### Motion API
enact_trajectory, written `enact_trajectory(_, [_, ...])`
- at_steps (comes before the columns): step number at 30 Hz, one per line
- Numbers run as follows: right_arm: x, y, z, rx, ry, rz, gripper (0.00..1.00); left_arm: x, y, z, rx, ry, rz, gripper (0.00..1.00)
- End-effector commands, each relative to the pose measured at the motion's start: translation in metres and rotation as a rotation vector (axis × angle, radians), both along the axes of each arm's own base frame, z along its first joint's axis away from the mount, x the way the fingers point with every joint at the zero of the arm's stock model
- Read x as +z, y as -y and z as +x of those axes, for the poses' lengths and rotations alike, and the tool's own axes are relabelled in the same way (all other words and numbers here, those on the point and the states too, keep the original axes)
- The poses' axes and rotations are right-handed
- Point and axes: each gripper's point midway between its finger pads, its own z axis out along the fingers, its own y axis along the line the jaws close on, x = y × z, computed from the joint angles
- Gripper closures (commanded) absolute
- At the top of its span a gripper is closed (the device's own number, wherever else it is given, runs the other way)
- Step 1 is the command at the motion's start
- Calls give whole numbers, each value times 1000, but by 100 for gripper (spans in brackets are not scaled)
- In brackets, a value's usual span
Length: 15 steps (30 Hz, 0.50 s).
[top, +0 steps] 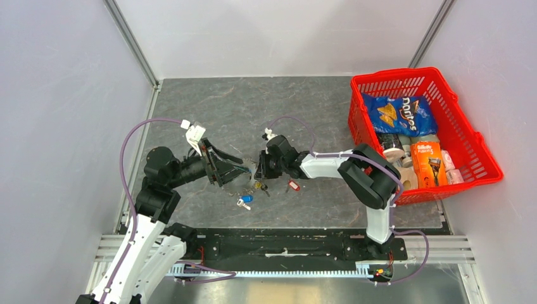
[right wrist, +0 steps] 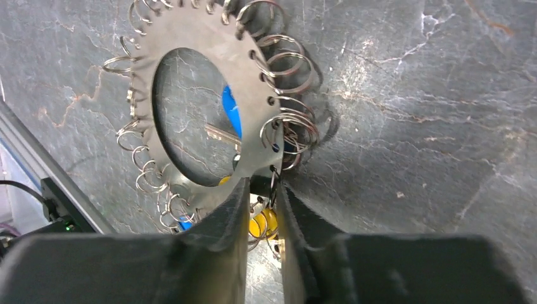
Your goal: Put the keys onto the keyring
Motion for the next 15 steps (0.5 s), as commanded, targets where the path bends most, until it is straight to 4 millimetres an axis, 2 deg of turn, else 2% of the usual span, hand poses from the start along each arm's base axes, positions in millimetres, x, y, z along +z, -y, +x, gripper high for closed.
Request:
enact_trajectory(1, [-11,-1,7,-62,-20,15,82,6,0,-2,-15,60,8,32])
enact_trajectory(4, [0,1,12,-77,9,21,100,7,0,-3,-15,64,8,32])
enact_trajectory(6, [15,4,15,-83,51,29,100,7,0,-3,-13,64,8,32])
enact_trajectory(13, [102,26,26,-69,284,15,100,7,0,-3,-12,70,8,32])
enact_trajectory(15, [115,32,22,-47,310,7,100,8,0,-3,-11,70,7,32])
